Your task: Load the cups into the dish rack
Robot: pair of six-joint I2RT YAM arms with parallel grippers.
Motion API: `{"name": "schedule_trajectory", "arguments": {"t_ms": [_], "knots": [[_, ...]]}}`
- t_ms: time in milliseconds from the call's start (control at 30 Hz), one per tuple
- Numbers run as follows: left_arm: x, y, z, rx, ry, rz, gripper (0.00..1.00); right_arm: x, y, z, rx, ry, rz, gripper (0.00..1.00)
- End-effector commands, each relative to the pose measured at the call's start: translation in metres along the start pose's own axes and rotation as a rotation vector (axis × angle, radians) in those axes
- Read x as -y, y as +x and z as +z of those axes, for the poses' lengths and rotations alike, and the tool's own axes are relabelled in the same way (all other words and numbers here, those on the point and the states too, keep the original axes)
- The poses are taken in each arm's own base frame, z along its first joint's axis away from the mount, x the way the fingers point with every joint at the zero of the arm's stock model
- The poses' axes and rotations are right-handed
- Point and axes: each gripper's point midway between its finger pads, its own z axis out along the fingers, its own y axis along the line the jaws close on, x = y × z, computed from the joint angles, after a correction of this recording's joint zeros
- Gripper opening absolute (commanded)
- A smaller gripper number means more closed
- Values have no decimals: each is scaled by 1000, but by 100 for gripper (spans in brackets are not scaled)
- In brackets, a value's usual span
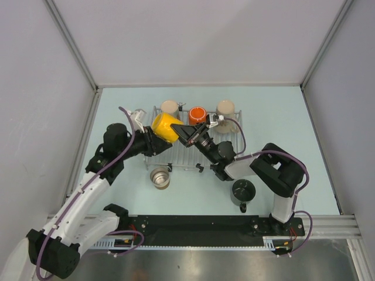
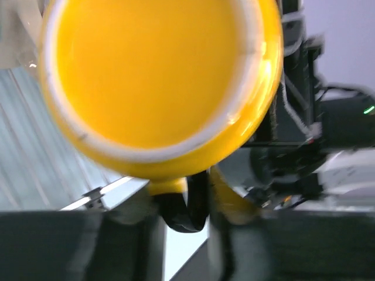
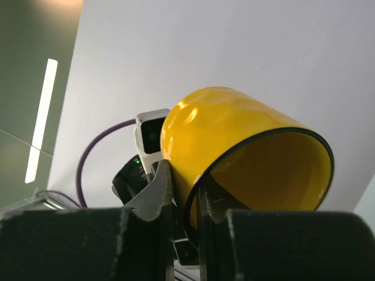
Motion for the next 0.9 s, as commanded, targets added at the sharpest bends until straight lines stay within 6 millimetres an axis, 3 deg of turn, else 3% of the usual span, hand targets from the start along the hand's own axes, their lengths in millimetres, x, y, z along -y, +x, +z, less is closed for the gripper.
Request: {"name": "schedule_trajectory", "arguments": {"t_ms": [0, 67, 167, 200, 267, 333, 400, 600, 733, 833, 867], "knots": [[115, -98, -35, 374, 400, 393, 12, 18, 136, -48, -490, -16, 43, 0], [117, -98, -37, 365, 417, 390, 0, 24, 137, -48, -496, -6, 49, 0], [121, -96, -40, 354, 440, 401, 0, 30, 137, -49, -505, 8, 57, 0], [120, -96, -40, 353, 438, 399, 0, 35, 136, -52, -507, 22, 58, 3], [119, -95, -41, 347, 439, 406, 1, 37, 130, -55, -504, 30, 51, 21], [116, -96, -43, 347, 431, 409, 0, 37, 120, -59, -487, 42, 37, 25], [114, -96, -45, 352, 426, 414, 0, 29, 114, -60, -475, 32, 21, 38], [119, -106, -55, 387, 420, 437, 0, 29, 102, -72, -460, 57, 9, 47], [114, -114, -53, 365, 402, 429, 0, 15, 91, -82, -455, 42, -26, 53], [110, -122, -56, 388, 359, 462, 0, 17, 76, -104, -437, 82, -49, 57], [108, -127, -56, 408, 335, 465, 0, 7, 72, -107, -432, 64, -65, 62]]}}
